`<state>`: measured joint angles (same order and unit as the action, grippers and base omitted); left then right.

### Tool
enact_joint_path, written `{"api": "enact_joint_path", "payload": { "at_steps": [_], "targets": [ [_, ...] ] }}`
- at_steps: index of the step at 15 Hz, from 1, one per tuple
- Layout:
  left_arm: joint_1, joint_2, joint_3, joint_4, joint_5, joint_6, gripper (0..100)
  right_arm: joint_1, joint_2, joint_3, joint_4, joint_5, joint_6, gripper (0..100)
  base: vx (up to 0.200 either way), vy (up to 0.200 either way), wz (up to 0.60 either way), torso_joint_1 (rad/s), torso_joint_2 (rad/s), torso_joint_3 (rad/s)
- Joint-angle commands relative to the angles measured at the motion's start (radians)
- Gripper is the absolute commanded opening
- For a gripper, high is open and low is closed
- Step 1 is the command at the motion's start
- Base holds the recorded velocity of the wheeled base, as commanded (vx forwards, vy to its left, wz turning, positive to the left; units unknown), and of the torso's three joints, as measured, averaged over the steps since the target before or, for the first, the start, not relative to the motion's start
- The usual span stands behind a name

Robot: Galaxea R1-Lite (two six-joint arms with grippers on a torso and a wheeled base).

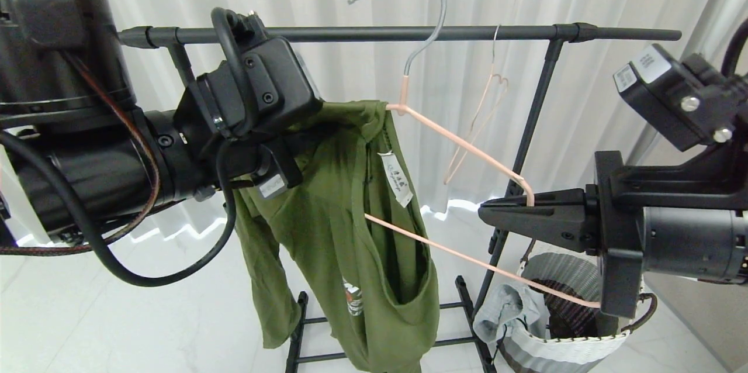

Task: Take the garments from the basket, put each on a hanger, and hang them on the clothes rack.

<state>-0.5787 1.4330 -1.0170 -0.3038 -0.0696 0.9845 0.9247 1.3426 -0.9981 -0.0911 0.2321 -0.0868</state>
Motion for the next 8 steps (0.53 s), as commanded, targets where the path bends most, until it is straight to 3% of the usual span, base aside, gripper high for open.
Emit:
{"api": "enact_joint_path", "payload": {
  "at_steps": [1, 8],
  "targets": [
    [-0.001, 0.001, 0.003, 0.000, -0.001, -0.001, 0, 0.002, 0.000, -0.001, -0.003, 0.001, -0.001, 0, 0.000, 0.000, 0.00, 0.000, 0.00, 0.000],
    [-0.004, -0.008, 0.034, -0.001, -0.001, 0.000, 0, 0.002, -0.008, 0.001, -0.006, 0.000, -0.005, 0, 0.000, 0.000, 0.00, 0.000, 0.00, 0.000]
  ]
}}
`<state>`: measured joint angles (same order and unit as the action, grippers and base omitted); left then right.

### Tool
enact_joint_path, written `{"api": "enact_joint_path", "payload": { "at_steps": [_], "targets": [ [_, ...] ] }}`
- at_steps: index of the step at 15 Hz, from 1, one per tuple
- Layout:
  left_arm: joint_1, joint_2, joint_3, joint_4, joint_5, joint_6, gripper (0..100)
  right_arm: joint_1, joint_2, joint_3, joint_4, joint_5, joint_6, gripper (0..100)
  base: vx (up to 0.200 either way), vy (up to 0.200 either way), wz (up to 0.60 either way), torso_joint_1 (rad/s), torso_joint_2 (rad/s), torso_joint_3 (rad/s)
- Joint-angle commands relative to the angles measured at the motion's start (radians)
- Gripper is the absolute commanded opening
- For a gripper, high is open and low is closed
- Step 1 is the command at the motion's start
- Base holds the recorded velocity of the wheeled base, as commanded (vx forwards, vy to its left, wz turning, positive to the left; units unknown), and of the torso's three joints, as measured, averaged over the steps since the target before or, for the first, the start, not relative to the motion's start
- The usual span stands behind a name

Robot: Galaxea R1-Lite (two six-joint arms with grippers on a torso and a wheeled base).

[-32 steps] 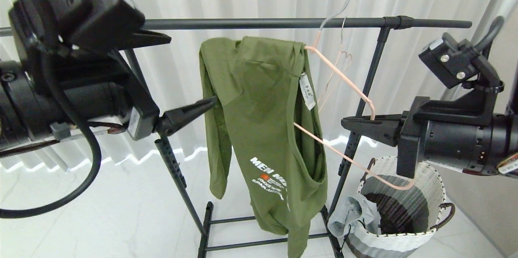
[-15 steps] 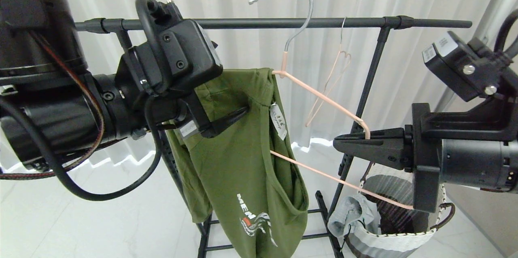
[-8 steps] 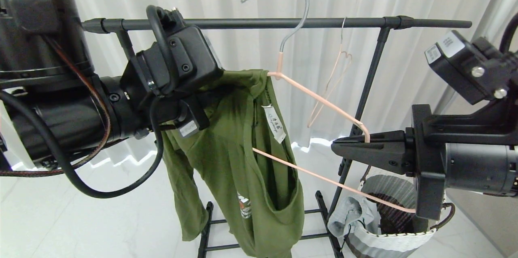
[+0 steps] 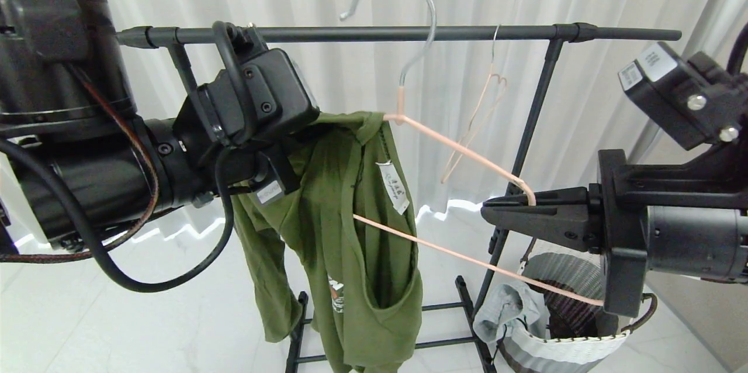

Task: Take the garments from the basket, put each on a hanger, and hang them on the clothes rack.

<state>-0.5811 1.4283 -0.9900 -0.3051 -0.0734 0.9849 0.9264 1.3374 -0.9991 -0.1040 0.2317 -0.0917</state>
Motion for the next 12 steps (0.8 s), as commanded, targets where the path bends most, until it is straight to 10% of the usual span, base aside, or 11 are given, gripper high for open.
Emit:
{"api": "enact_joint_path", "payload": {
  "at_steps": [1, 9, 12],
  "targets": [
    [0.000, -0.005, 0.011, -0.002, 0.003, 0.005, 0, 0.000, -0.007, 0.008, 0.006, -0.002, -0.002, 100, 0.000, 0.000, 0.00, 0.000, 0.00, 0.000],
    [0.007, -0.051, 0.109, -0.111, 0.262, 0.024, 0, -0.023, -0.049, 0.031, 0.007, -0.054, -0.002, 100, 0.000, 0.000, 0.00, 0.000, 0.00, 0.000],
    [-0.011, -0.055, 0.134, -0.163, 0.400, -0.107, 0, -0.021, -0.046, 0.045, 0.007, -0.068, 0.000, 100, 0.000, 0.000, 0.00, 0.000, 0.00, 0.000]
  ]
}}
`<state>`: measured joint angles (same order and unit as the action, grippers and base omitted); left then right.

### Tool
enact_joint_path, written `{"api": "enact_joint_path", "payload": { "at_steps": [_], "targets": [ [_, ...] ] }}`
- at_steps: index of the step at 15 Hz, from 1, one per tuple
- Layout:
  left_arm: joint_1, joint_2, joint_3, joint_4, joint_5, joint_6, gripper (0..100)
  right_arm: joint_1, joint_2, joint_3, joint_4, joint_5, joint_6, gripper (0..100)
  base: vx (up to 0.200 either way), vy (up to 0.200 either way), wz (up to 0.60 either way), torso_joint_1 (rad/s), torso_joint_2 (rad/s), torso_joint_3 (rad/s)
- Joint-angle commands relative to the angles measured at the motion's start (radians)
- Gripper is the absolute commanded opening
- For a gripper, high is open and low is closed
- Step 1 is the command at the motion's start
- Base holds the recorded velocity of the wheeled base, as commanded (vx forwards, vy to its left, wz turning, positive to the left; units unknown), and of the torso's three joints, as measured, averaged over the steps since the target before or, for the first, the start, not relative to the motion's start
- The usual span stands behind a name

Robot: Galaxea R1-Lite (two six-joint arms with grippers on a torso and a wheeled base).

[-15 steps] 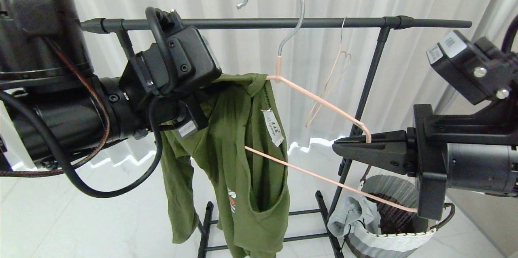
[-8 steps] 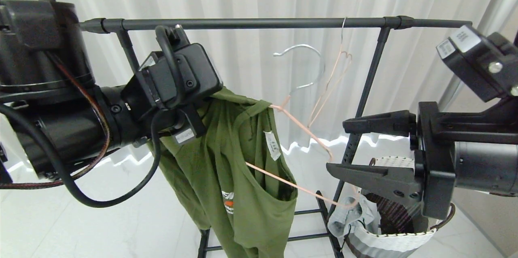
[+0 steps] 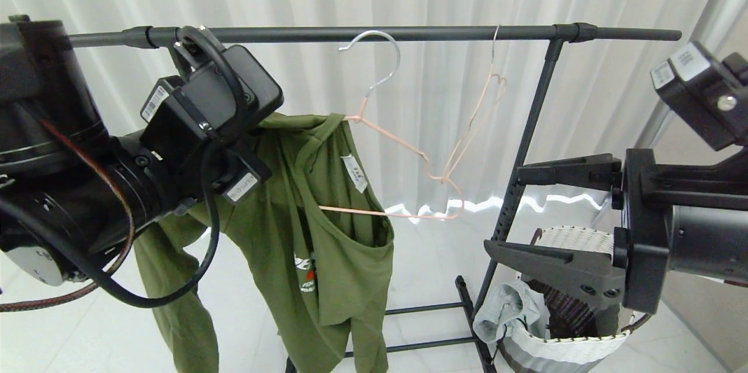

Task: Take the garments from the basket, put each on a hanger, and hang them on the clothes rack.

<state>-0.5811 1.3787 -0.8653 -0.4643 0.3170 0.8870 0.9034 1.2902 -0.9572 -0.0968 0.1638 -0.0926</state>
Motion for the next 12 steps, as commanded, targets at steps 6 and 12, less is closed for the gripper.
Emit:
{"api": "enact_joint_path", "payload": {
  "at_steps": [6, 12],
  "targets": [
    [-0.086, -0.012, 0.002, -0.060, 0.146, -0.194, 0, 0.040, 0.092, 0.020, -0.009, -0.201, 0.085, 100, 0.000, 0.000, 0.00, 0.000, 0.00, 0.000],
    [-0.111, -0.003, -0.029, -0.174, 0.148, -0.195, 0, 0.104, 0.284, 0.017, -0.330, -0.391, 0.278, 100, 0.000, 0.000, 0.00, 0.000, 0.00, 0.000]
  ]
}}
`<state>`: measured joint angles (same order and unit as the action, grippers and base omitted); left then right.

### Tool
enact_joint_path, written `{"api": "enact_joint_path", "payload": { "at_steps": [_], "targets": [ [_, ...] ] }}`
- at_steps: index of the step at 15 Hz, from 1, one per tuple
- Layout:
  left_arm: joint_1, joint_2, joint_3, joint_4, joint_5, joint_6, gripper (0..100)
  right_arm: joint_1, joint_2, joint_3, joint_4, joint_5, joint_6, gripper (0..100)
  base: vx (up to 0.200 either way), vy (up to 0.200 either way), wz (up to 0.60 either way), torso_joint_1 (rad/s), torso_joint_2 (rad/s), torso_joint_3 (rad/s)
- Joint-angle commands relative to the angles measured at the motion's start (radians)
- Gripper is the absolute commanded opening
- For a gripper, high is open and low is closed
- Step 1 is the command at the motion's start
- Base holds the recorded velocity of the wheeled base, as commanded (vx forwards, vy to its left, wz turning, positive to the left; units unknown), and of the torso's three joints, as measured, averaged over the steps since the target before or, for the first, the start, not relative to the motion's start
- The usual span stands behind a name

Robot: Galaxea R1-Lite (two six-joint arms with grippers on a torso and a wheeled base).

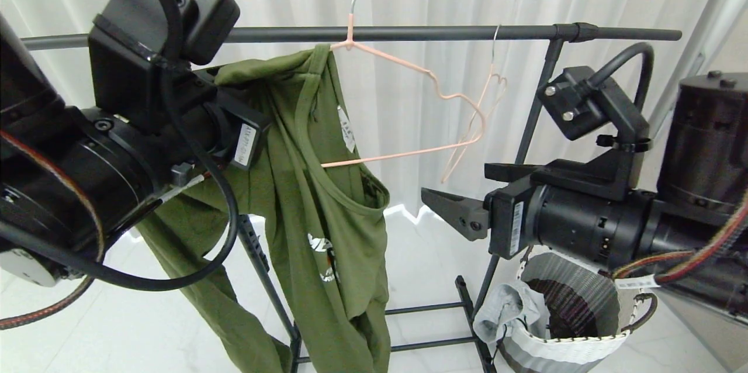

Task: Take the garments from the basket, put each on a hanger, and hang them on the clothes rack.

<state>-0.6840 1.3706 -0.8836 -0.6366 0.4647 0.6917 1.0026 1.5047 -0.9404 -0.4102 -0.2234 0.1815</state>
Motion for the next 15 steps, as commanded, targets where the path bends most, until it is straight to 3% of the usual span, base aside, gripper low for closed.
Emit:
{"api": "enact_joint_path", "payload": {
  "at_steps": [1, 4, 8, 15],
  "targets": [
    [-0.020, 0.011, -0.029, -0.002, 0.000, 0.000, 0, 0.005, 0.083, -0.001, -0.033, -0.005, 0.006, 100, 0.000, 0.000, 0.00, 0.000, 0.00, 0.000],
    [-0.052, 0.019, -0.058, -0.002, 0.000, 0.000, 0, 0.005, 0.141, -0.049, -0.076, -0.011, 0.010, 100, 0.000, 0.000, 0.00, 0.000, 0.00, 0.000],
    [-0.091, 0.021, -0.080, -0.002, 0.000, 0.000, 0, 0.002, 0.232, -0.112, -0.121, -0.085, 0.010, 100, 0.000, 0.000, 0.00, 0.000, 0.00, 0.000],
    [-0.098, 0.022, -0.090, -0.002, 0.002, 0.002, 0, -0.030, 0.256, -0.063, -0.128, -0.185, 0.006, 100, 0.000, 0.000, 0.00, 0.000, 0.00, 0.000]
  ]
}}
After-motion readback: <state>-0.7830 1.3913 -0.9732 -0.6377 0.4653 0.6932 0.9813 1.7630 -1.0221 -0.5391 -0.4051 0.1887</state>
